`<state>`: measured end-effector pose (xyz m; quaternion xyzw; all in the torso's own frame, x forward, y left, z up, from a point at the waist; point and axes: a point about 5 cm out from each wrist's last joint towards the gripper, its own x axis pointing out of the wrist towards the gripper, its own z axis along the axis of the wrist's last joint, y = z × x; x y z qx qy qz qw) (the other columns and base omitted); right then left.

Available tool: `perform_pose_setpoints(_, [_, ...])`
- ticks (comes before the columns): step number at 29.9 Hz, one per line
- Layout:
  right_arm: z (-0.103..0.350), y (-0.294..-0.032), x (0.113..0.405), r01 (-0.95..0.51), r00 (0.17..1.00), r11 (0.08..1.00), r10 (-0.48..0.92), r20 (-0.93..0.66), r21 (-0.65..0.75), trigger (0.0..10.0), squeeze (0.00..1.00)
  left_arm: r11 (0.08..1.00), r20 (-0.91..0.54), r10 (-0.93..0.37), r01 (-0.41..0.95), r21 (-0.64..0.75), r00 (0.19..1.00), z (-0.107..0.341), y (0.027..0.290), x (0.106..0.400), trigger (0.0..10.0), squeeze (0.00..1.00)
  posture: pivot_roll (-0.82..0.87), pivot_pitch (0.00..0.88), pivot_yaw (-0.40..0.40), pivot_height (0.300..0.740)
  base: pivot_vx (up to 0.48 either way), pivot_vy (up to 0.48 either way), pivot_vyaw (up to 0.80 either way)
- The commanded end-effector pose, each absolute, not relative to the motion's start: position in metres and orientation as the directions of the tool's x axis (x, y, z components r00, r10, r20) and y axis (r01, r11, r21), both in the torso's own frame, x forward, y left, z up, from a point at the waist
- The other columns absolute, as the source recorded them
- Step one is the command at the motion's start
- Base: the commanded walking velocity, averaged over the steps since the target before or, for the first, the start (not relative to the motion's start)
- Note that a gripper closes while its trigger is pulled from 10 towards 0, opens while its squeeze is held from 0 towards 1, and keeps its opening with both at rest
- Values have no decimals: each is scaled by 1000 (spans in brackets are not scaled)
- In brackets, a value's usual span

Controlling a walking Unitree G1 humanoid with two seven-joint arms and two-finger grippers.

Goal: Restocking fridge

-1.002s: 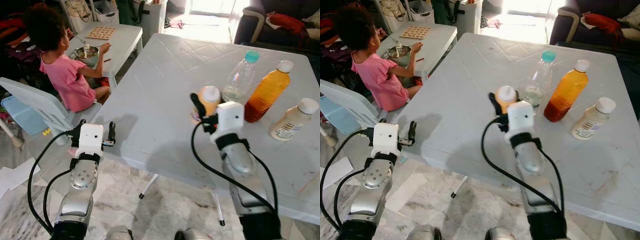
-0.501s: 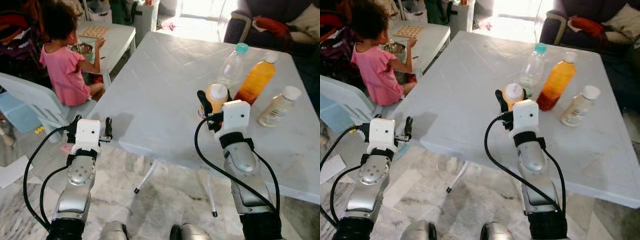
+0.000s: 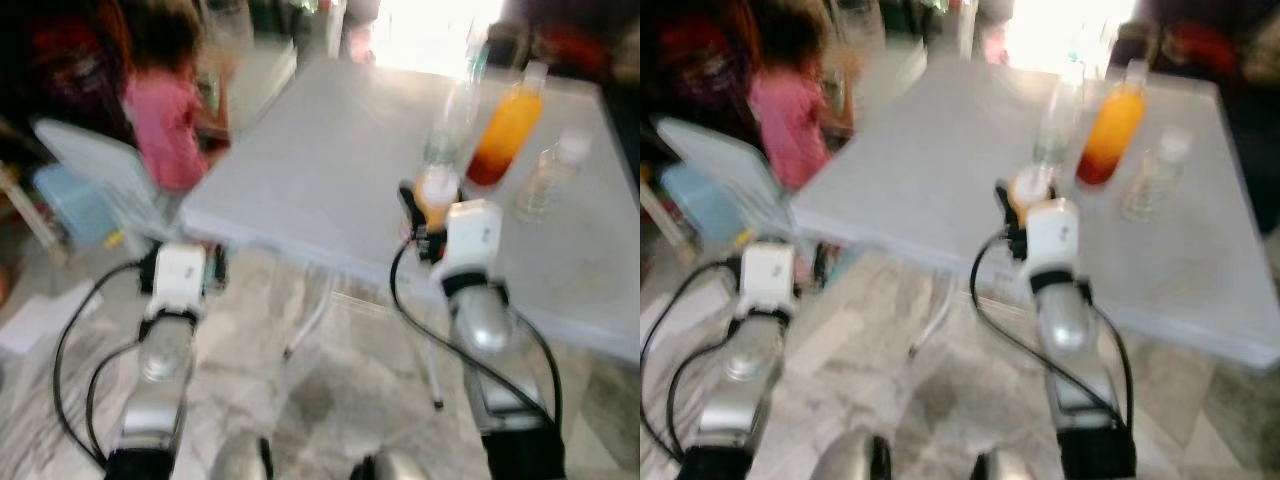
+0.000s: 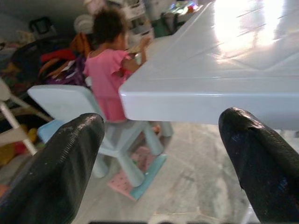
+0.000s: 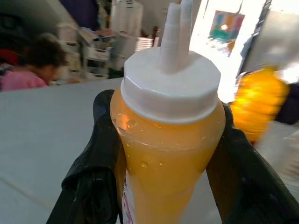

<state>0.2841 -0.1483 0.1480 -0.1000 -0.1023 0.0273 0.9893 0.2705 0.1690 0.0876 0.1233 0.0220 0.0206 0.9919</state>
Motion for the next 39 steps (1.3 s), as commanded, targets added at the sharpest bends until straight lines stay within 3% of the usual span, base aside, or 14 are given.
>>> perform_pose_setpoints(1, [153,-144,285,-37,971,977,84,222,-208,10000,0,963,-22,44,-37,266,999,94,173,273,10000,0,43,0,-7,740,-277,0,0])
perform_pose_setpoints(12, [154,-139,286,-83,966,977,128,226,-196,10000,0,963,-18,42,-36,266,999,95,172,274,10000,0,53,0,-10,740,-274,0,727])
perform_pose_setpoints(30, [151,-135,285,-134,964,981,162,209,-140,10000,0,968,-30,12,-4,252,999,90,168,272,10000,0,52,0,-11,740,0,0,800])
perform_pose_setpoints(39, [130,-164,270,-87,990,996,84,109,22,10000,0,975,-77,20,-3,220,997,77,193,229,10000,0,78,0,-22,740,0,0,800])
